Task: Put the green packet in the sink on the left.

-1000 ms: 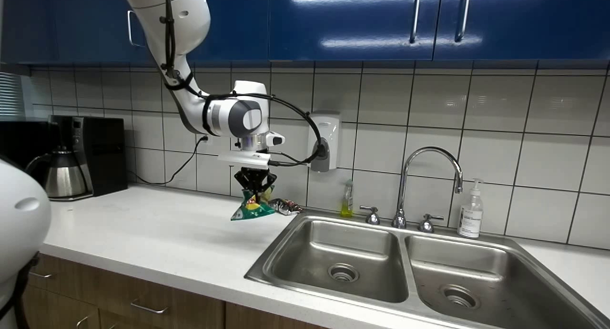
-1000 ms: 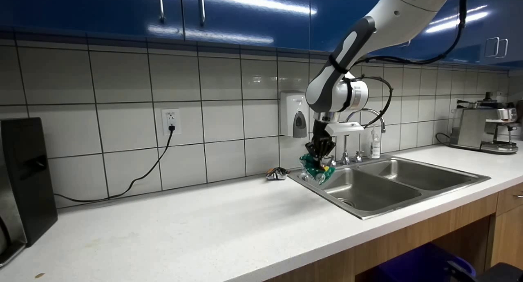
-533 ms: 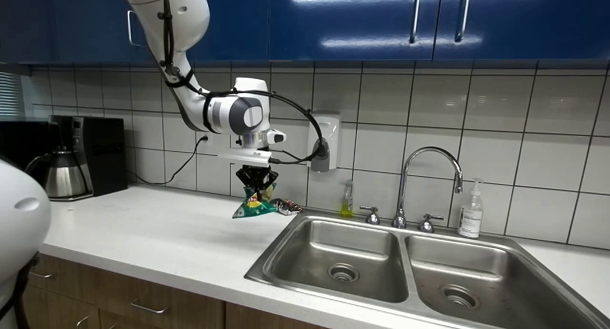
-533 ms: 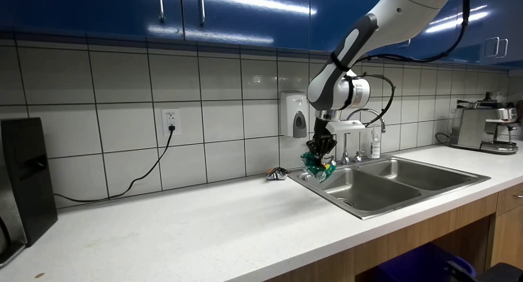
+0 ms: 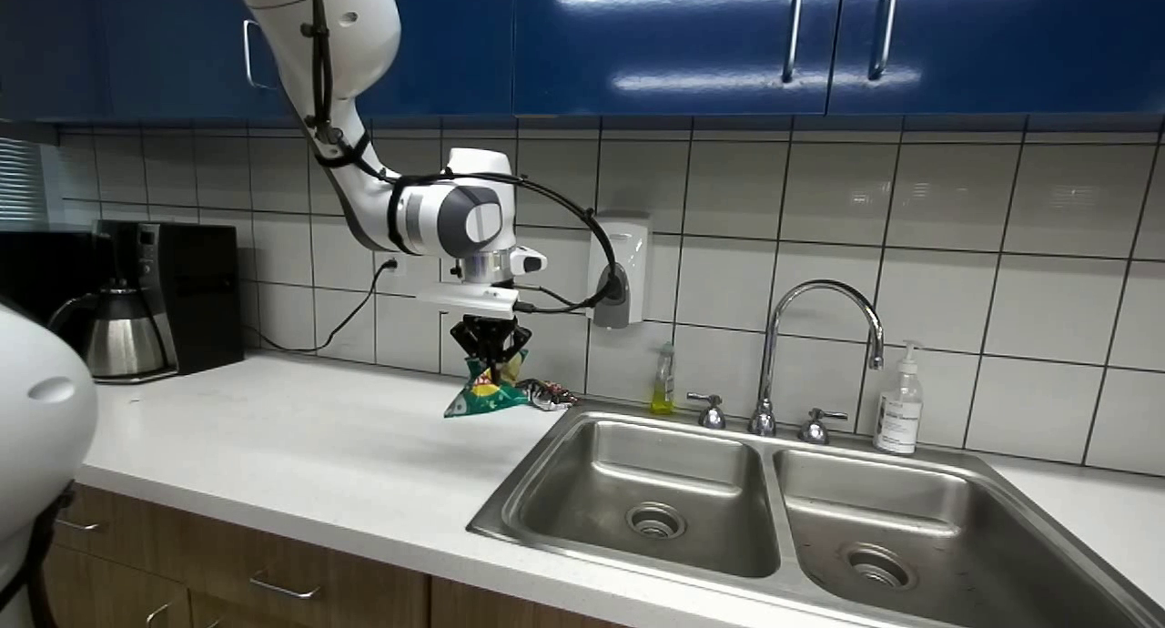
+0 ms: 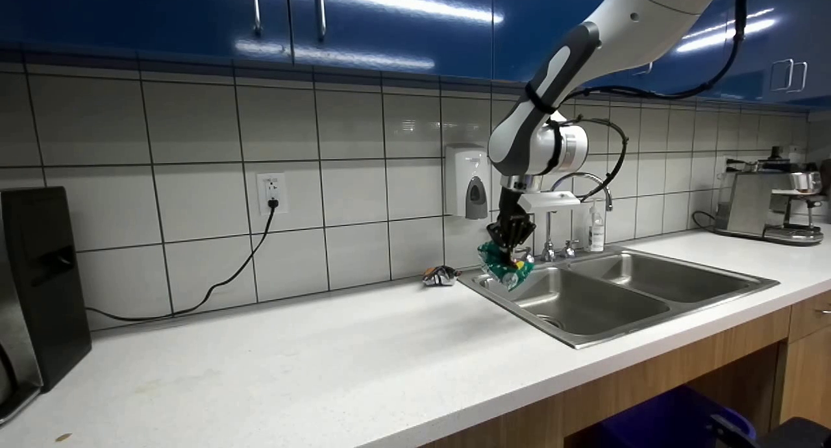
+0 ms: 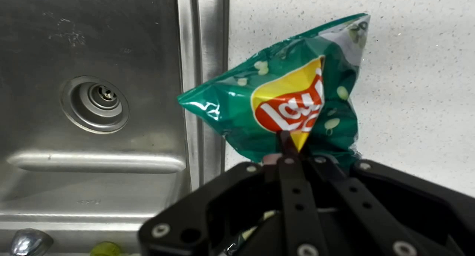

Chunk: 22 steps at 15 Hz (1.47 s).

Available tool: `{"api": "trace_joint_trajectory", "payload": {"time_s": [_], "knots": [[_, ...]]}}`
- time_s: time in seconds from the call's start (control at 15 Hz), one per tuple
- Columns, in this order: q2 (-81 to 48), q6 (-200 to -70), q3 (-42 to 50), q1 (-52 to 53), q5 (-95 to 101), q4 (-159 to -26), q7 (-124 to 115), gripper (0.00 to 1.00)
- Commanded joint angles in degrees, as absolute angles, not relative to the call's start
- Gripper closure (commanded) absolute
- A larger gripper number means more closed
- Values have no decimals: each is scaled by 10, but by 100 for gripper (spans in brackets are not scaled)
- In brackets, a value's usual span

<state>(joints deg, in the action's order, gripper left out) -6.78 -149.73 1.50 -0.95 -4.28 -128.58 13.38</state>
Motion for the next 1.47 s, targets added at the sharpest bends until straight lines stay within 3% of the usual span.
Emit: {"api": "trace_joint_trajectory", "payload": {"time_s": [0.0, 1.4], "knots": [[-70, -1502, 13, -19, -38, -1286, 129, 100], [-168, -1599, 99, -94, -26, -1267, 89, 100]]}}
